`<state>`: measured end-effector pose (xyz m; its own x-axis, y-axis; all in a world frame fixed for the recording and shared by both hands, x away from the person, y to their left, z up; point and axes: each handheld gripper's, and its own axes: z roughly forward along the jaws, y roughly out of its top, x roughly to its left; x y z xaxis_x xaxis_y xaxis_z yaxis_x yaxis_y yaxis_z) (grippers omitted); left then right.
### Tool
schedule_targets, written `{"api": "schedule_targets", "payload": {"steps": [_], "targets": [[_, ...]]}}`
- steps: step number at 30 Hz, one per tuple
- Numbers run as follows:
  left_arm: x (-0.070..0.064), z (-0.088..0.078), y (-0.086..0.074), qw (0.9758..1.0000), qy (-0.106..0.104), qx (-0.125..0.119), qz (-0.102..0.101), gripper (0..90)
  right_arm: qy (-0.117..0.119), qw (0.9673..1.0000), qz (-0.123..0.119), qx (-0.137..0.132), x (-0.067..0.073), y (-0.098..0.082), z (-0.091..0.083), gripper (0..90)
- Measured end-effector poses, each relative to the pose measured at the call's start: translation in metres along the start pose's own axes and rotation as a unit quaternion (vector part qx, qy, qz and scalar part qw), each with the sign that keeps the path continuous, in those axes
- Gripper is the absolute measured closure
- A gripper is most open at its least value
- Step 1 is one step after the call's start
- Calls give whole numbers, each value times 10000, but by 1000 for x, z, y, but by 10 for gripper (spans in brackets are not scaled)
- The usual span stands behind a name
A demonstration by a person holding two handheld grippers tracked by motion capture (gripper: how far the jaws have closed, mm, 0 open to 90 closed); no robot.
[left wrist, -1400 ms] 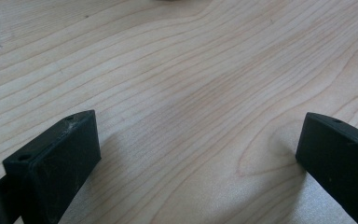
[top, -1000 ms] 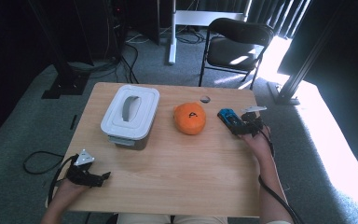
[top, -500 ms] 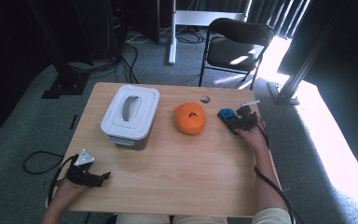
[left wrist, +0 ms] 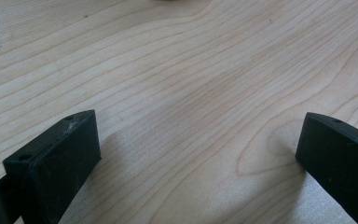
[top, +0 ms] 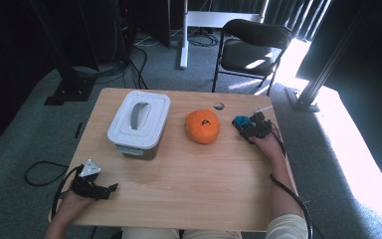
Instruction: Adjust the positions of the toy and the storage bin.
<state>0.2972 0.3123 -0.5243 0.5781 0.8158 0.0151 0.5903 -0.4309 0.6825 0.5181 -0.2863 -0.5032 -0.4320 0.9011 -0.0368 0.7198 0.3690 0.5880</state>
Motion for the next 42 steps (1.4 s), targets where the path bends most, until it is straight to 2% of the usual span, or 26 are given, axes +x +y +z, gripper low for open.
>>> {"api": "schedule_targets", "payload": {"steps": [5,6,11,12,13,14,25,34,38,39,42], "targets": [[0,0,0,10000,4,-1,-5,3,-54,9999,-69,103,0,-2,5,135],[0,0,0,10000,4,-1,-4,3,48,10000,-10,72,-1,-3,6,141],[0,0,0,10000,7,-2,-10,3,73,10000,-10,42,-2,-3,6,168],[0,0,0,10000,8,-3,-10,3,128,9999,-16,41,-2,-3,5,219],[0,0,0,10000,8,-3,-10,3,128,9999,-16,41,-2,-3,5,219],[0,0,0,10000,8,-2,-9,3,223,9997,41,28,-4,-4,4,253],[0,0,0,10000,13,-3,-15,3,191,9996,87,210,-2,-4,0,258],[0,0,0,10000,17,-4,-18,3,154,9988,443,133,0,-8,-9,262],[0,0,0,10000,18,-3,-19,3,181,9988,428,159,1,-10,-15,262],[0,0,0,10000,18,-3,-18,3,183,9987,474,59,2,-13,-20,262],[0,0,0,10000,18,-2,-18,3,133,9983,561,0,2,-15,-26,262]]}}
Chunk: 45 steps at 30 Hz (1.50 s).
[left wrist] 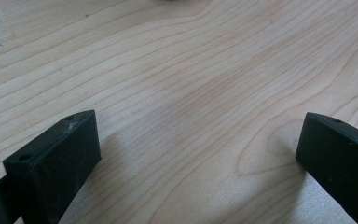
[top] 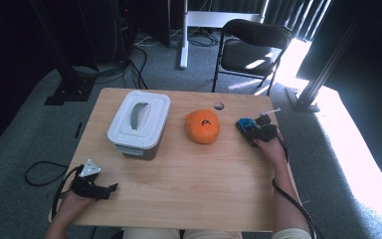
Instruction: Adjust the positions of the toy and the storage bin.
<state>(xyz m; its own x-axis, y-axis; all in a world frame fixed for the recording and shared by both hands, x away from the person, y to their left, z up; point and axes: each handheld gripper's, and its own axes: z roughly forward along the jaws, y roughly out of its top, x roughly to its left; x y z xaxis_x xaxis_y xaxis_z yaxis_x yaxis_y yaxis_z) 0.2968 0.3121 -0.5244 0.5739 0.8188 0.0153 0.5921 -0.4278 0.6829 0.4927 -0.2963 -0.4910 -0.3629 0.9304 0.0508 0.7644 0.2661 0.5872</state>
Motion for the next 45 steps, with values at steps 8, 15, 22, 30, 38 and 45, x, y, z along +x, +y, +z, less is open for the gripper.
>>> {"api": "schedule_targets", "payload": {"steps": [8,15,22,30,38,45], "targets": [[0,0,0,10000,0,1,1,3,-167,9992,205,-297,-1,-6,-36,262],[0,0,0,10000,2,0,-2,3,-312,9986,327,-291,4,-25,-58,262],[0,0,0,10000,3,1,-5,3,-357,9966,544,-504,9,-52,-75,261],[0,0,0,10000,5,2,-7,3,-626,9945,711,-450,12,-97,-93,262],[0,0,0,10000,5,-1,-9,3,-842,9904,922,-585,21,-130,-110,261],[0,0,0,10000,11,-1,-15,3,-956,9876,1050,-669,27,-154,-119,261]]}}
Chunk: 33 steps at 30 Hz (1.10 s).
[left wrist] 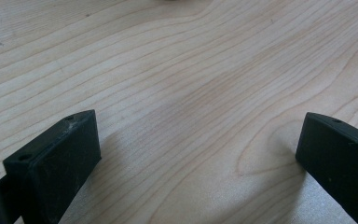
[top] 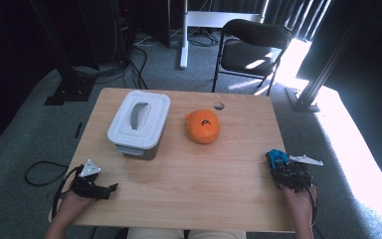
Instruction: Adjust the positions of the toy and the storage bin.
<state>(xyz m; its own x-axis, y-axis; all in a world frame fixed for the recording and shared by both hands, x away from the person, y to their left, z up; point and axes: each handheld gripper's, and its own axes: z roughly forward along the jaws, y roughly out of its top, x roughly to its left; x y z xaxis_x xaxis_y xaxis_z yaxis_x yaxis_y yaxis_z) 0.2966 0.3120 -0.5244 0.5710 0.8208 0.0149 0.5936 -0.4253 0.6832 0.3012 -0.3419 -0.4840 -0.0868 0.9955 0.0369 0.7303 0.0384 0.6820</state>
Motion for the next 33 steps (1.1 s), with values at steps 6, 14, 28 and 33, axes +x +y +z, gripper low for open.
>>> {"api": "schedule_targets", "payload": {"steps": [6,14,28,33], "targets": [[0,0,0,10000,1,1,-1,3,-28,9999,57,135,-2,-16,-1,261],[0,0,0,10000,2,1,-2,3,-66,9998,30,164,1,-26,-1,261],[0,0,0,10000,6,-1,-12,3,-2,9997,50,228,0,-33,13,257],[0,0,0,10000,5,-1,-12,3,79,9997,86,231,-2,-33,13,203]]}}
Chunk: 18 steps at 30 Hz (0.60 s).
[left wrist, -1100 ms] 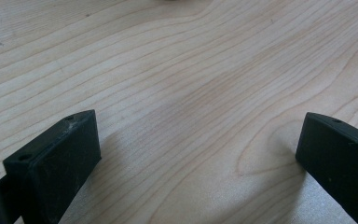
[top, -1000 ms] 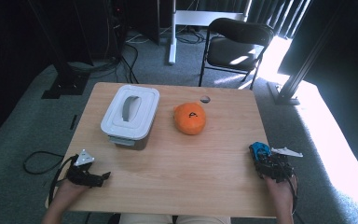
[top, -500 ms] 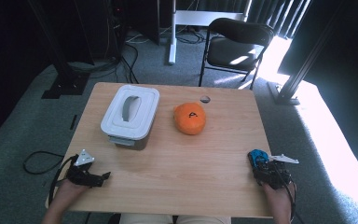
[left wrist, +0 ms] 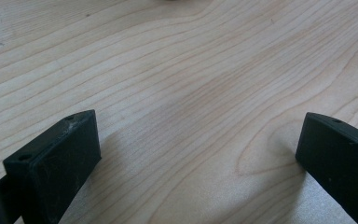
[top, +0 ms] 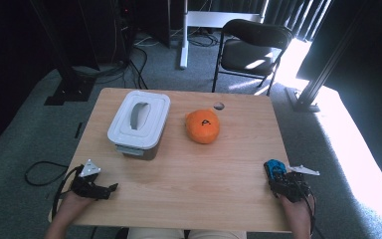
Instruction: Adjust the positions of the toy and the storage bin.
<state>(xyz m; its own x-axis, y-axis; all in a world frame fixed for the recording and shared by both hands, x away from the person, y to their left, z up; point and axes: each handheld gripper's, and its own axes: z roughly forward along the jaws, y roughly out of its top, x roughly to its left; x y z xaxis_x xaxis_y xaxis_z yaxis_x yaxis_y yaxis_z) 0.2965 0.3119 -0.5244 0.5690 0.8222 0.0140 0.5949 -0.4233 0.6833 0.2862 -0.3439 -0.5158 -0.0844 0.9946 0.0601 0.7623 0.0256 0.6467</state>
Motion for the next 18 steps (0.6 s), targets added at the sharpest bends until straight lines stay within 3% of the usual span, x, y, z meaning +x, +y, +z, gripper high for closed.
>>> {"api": "schedule_targets", "payload": {"steps": [1,12,18], "targets": [[0,0,0,10000,0,1,1,3,-7,9999,40,-120,-1,1,-4,189],[0,0,0,10000,0,0,1,3,169,9997,-78,-174,3,14,-14,180],[0,0,0,10000,-1,0,0,3,232,9989,-167,-360,9,29,-21,179]]}}
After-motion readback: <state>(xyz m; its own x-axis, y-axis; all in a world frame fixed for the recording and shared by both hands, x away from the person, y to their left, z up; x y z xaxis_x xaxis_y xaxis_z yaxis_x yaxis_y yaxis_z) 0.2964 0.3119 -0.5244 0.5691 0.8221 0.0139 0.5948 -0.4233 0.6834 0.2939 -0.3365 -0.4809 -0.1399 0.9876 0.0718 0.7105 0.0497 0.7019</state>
